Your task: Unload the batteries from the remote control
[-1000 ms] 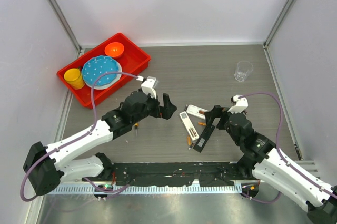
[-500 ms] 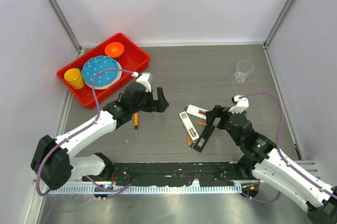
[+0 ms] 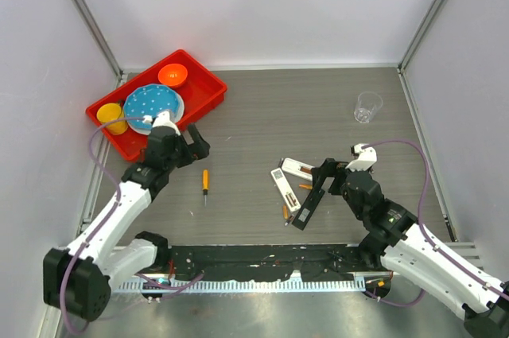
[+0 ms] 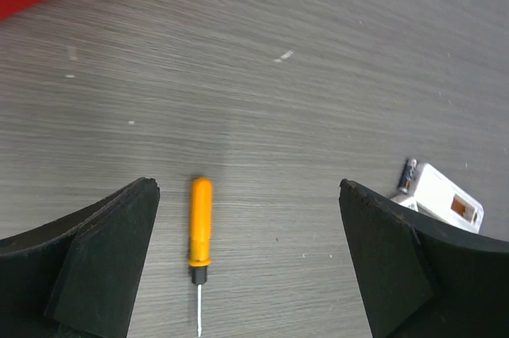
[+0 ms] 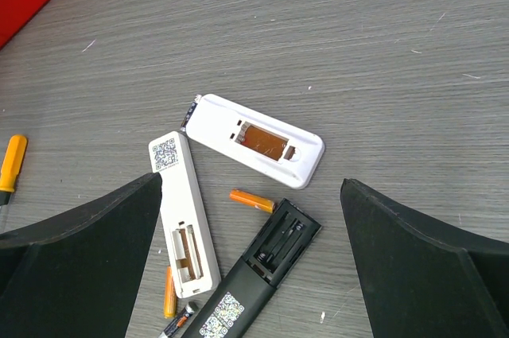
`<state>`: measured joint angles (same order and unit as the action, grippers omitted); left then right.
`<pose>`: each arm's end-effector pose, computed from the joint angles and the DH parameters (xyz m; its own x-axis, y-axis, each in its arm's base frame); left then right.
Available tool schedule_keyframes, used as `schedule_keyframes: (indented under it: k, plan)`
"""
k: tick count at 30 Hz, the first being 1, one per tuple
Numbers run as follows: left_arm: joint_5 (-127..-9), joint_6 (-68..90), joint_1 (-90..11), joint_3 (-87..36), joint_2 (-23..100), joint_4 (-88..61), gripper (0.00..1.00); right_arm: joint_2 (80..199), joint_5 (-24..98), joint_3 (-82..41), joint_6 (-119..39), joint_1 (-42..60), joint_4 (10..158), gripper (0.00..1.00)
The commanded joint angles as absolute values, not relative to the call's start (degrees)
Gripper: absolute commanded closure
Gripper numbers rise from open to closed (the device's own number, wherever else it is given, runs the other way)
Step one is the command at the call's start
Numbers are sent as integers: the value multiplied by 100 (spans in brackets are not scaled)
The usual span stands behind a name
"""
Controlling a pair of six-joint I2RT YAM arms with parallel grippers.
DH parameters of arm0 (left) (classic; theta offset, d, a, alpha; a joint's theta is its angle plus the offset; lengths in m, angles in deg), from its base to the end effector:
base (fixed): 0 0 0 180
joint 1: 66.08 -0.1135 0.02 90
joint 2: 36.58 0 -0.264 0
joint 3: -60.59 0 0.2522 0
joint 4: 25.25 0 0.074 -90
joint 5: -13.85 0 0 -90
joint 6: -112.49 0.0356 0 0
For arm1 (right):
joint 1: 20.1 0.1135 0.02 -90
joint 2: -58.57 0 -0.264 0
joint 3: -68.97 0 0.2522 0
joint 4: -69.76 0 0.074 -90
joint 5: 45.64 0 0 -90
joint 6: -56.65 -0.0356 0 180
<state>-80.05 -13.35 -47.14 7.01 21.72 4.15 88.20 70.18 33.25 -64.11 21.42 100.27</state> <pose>0.2120 -0.0702 0.2559 -0.5885 -0.4156 -0.6935 -0.0913 0.8864 -0.4538 0.1135 0.0798 0.2269 -0.4193 0.2437 -0.8745 -0.0993 0.9452 0.3110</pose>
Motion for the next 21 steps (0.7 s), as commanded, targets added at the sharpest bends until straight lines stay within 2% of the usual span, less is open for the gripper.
schedule_keyframes:
  k: [1,7,14,21]
  plan:
    - [-8765,-1460,-4842,806,1546,653,0,8810,7257,3086,-6429,2156,9925,0]
    - [-8635,-1416,-4842,947,728,600,0,8793,7292,3078,-6420,2156,9890,0]
    - [-7810,-1224,-4842,1281,-107,222,0,8828,7380,3078,-6402,2165,9811,0]
    - [-8133,-1135,-4842,1281,-468,538,0,8845,7433,3025,-6341,2156,9820,0]
